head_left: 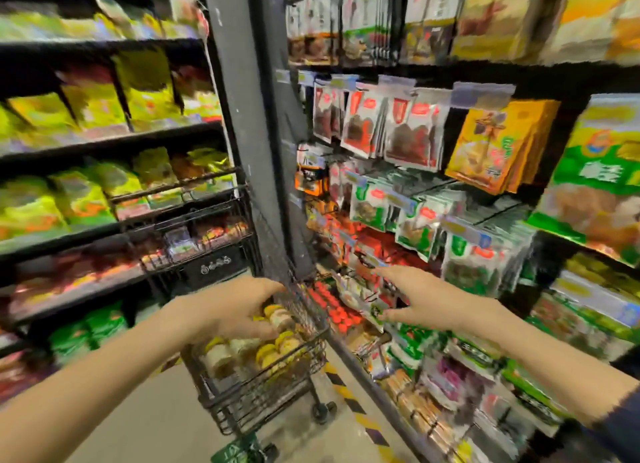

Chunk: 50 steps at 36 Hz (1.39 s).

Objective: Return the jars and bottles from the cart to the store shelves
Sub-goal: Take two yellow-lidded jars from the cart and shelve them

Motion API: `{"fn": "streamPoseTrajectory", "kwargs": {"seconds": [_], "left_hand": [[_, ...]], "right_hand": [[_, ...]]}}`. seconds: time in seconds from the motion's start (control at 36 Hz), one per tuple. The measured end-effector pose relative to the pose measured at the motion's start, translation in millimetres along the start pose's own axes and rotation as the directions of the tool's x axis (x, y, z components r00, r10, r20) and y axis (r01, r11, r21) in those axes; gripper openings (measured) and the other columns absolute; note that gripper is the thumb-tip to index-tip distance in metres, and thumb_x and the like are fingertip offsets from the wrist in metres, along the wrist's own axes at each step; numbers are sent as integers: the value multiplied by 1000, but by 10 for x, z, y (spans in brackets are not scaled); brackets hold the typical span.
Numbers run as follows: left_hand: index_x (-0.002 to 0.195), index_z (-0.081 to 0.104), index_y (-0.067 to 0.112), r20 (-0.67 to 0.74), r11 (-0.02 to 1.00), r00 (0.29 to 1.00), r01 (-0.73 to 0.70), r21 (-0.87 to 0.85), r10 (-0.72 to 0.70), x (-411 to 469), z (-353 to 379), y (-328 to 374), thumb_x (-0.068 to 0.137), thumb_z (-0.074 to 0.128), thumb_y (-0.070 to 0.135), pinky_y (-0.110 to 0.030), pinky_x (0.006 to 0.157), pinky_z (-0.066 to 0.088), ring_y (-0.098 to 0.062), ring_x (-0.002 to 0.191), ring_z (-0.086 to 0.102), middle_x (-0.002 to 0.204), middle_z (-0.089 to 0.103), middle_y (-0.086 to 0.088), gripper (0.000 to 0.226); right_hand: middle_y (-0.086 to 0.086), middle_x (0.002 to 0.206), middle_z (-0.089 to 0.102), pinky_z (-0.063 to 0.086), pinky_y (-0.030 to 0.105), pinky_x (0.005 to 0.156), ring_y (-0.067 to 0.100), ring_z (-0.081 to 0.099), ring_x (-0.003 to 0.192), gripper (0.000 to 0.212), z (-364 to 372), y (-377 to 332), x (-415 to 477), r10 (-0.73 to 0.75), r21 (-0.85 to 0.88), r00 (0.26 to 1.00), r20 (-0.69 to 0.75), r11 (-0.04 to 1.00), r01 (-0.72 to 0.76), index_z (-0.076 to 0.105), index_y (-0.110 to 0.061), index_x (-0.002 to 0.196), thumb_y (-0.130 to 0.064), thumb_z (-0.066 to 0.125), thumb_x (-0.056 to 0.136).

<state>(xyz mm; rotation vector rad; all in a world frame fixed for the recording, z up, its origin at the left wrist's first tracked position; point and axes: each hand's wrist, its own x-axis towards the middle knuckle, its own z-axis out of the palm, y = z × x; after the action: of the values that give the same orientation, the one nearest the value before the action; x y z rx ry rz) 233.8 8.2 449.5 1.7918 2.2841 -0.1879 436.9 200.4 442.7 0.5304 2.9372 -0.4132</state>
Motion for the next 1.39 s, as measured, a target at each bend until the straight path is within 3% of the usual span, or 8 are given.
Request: {"fn": "streamPoseTrajectory", "kwargs": {"seconds": [0.31, 0.58, 0.75, 0.89, 1.11, 1.22, 1.28, 1.39], "left_hand": [[141, 31, 13, 59, 965, 963, 263, -8, -262, 175, 411, -958, 84, 54, 49, -32, 102, 39, -22, 129, 42, 144, 41, -5, 71], [142, 30, 19, 135, 883, 896, 441, -159, -423, 866, 961, -1362, 83, 55, 46, -32, 98, 44, -21, 125, 47, 141, 46, -2, 69], [131, 40, 13, 242, 842, 853, 508, -182, -463, 1195, 1420, -1507, 83, 54, 48, -39, 92, 50, -24, 112, 56, 128, 56, -8, 61], [138, 30, 15, 318, 786, 811, 570, -239, -491, 1410, 1838, -1620, 82, 53, 54, -37, 85, 53, -25, 108, 58, 127, 56, -9, 72], [139, 33, 13, 471, 677, 730, 664, -317, -495, 1756, 2391, -1872, 82, 57, 52, -41, 92, 49, -29, 115, 54, 131, 54, -12, 73], [142, 30, 11, 540, 635, 690, 700, -327, -482, 1912, 2705, -1988, 83, 55, 56, -38, 91, 47, -31, 116, 54, 130, 54, -16, 77], [133, 41, 9, 573, 614, 677, 710, -345, -462, 1985, 2858, -2031, 82, 53, 60, -38, 88, 48, -31, 112, 56, 126, 57, -16, 73], [115, 54, 12, 642, 503, 657, 740, -447, -396, 2121, 3230, -2081, 78, 58, 60, -37, 80, 52, -27, 98, 61, 107, 64, -10, 61]], "right_hand": [[2, 152, 29, 30, 37, 112, 18, 28, 139, 77, 274, -231, 1598, -210, -34, 968, 139, 976, 217, 20, -21, 147, -44, 60, 86], [5, 151, 32, 23, 25, 109, 18, 30, 138, 72, 693, 67, 2758, -327, 107, 903, 280, 945, 309, 21, -16, 147, -34, 59, 89], [9, 151, 29, 27, 31, 112, 20, 30, 138, 72, 1105, 224, 3296, -325, 173, 837, 441, 946, 276, 20, -11, 148, -27, 59, 89], [11, 147, 36, 28, 28, 108, 22, 34, 135, 66, 1444, 235, 3588, -312, 207, 797, 517, 949, 237, 28, -11, 143, -27, 60, 88], [9, 143, 38, 34, 36, 108, 30, 38, 132, 62, 2133, 228, 3970, -214, 243, 743, 634, 967, 71, 36, -17, 139, -32, 62, 86], [7, 126, 51, 30, 17, 86, 18, 46, 121, 51, 2318, 225, 4125, -214, 296, 729, 651, 955, 16, 44, -7, 133, -14, 63, 87], [3, 122, 54, 28, 16, 76, 15, 49, 117, 52, 2480, 218, 4213, -201, 330, 739, 643, 943, -31, 47, -9, 131, -17, 67, 84], [9, 131, 52, 36, 21, 86, 25, 47, 125, 58, 2790, 210, 4325, -118, 362, 729, 674, 913, -187, 44, -8, 133, -13, 69, 81]]}}
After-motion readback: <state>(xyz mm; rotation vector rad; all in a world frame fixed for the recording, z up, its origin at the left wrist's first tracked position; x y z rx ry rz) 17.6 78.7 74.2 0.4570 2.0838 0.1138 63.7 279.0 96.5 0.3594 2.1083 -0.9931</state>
